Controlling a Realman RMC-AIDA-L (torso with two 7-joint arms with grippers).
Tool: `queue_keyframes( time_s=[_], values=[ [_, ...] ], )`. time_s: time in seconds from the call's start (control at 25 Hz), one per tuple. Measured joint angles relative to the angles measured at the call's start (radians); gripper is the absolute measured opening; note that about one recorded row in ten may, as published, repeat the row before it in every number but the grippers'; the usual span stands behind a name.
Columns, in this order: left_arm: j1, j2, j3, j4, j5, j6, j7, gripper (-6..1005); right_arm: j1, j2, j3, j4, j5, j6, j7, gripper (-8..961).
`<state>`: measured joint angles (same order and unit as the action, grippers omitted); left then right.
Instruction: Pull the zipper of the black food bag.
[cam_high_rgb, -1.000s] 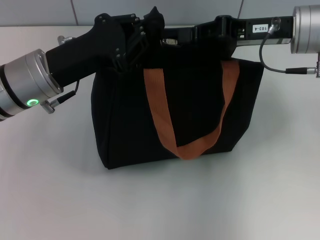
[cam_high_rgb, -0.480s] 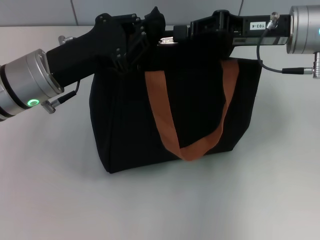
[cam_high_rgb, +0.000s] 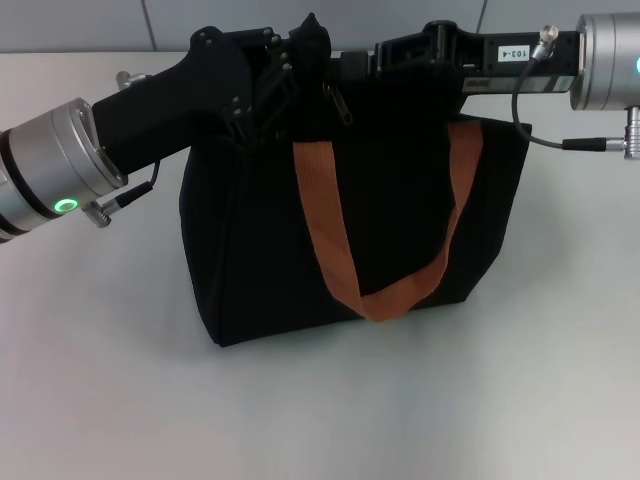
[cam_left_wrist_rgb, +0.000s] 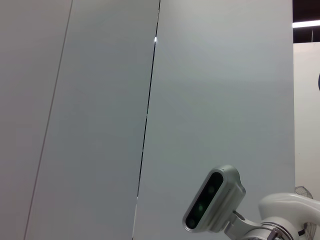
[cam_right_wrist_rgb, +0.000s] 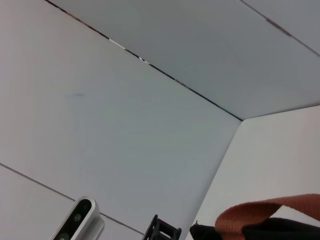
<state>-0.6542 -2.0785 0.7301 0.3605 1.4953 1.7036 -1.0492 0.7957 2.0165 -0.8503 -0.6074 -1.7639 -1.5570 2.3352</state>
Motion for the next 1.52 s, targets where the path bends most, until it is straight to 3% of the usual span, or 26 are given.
queue_keyframes(
  time_s=[0.44, 0.68, 0.84, 1.52],
  values=[
    [0.001, 0.0, -0.001, 0.0, 0.0, 0.0, 0.0, 18, -0.016, 0.001, -0.011, 0.0, -0.008, 0.004, -0.071, 108],
    [-0.001, 0.0, 0.0, -0.012, 0.001, -0.001, 0.002, 18, -0.002, 0.012, -0.046, 0.0, -0.01, 0.033, -0.089, 240],
    [-0.001, 0.0, -0.001, -0.012, 0.002, -0.001, 0.003, 18, 0.006, 0.02, -0.089, -0.001, -0.01, 0.035, -0.092, 238],
    [0.007, 0.003, -0.009, -0.012, -0.017, -0.011, 0.001, 18, -0.008, 0.021, -0.089, -0.02, -0.009, -0.019, -0.106, 229]
  ],
)
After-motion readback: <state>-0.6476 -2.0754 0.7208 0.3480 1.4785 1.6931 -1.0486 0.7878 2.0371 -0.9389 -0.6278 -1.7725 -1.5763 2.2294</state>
